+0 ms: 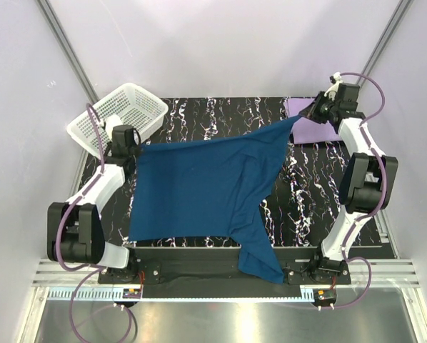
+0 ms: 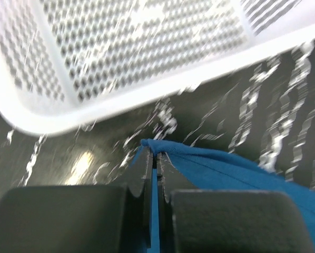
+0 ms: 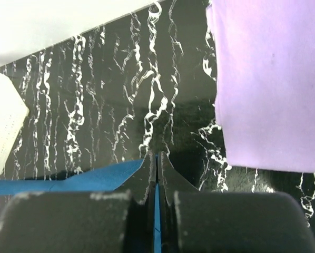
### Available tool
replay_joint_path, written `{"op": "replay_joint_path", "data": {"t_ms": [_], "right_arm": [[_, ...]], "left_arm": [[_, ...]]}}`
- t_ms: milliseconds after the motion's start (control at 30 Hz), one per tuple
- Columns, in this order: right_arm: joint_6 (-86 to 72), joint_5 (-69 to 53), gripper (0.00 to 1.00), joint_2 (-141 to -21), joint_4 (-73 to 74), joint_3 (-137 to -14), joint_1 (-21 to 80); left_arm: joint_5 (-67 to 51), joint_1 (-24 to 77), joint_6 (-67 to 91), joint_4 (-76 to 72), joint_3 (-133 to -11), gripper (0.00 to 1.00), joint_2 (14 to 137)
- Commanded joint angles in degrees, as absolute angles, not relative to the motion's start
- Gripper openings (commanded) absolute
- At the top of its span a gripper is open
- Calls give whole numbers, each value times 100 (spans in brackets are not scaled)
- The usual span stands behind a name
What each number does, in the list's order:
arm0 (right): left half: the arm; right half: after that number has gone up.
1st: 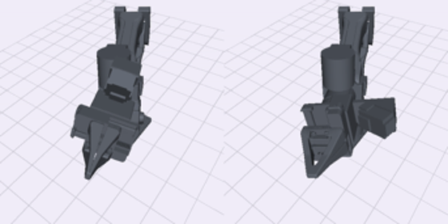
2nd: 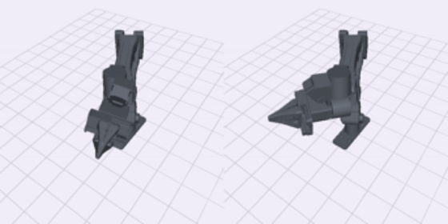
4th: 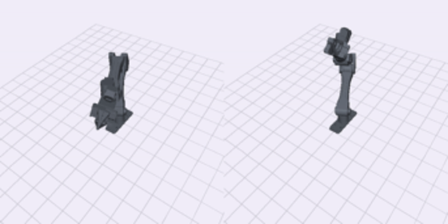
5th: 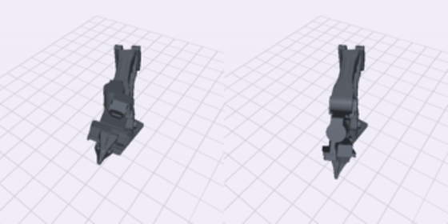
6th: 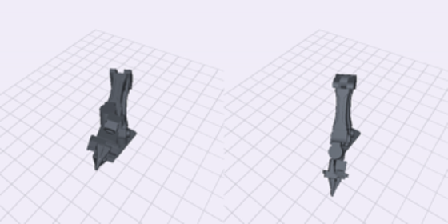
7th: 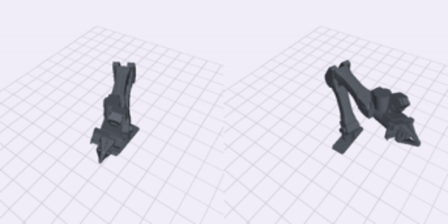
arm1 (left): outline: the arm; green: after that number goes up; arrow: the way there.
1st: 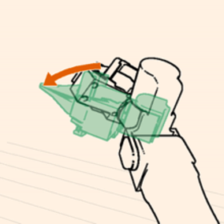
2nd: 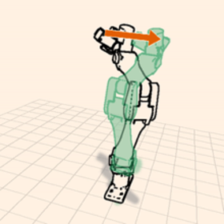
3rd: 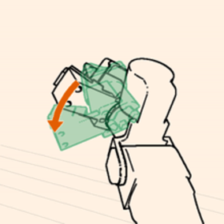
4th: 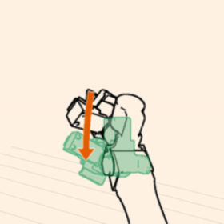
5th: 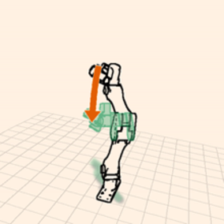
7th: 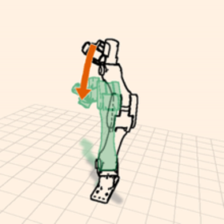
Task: Fold and stack the t-shirts
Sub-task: Flatten the tshirt out
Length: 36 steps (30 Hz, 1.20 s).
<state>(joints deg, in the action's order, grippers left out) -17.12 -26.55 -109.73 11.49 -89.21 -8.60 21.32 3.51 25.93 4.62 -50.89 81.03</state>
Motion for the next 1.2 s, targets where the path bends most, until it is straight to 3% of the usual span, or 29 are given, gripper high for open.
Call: {"op": "replay_joint_path", "data": {"t_ms": [0, 233, 667, 800, 967, 1167], "right_arm": [[-1345, -2575, 0, -10671, 1676, -9886, -844], [-896, -2541, 0, -10425, 3111, -11855, -844], [-2197, -2048, 0, -8738, 1977, -13208, -844], [-2162, -1996, 0, -8132, 2329, -13342, -844], [-1741, -1337, 0, -6771, 2268, -12648, -844], [-1328, -1151, 0, -7117, 2452, -13261, -844]], "left_arm": [[2075, 290, 2470, 228, -5738, 0, 7709], [2399, 150, 1978, 799, -6564, 0, 6356], [994, -158, 2100, 1748, -9244, 0, 5889], [1045, -167, 2057, 2161, -9790, 0, 5485], [1659, -115, 1636, 2189, -10185, 0, 4791], [1898, 141, 1152, 1908, -10502, 0, 5035]]}}
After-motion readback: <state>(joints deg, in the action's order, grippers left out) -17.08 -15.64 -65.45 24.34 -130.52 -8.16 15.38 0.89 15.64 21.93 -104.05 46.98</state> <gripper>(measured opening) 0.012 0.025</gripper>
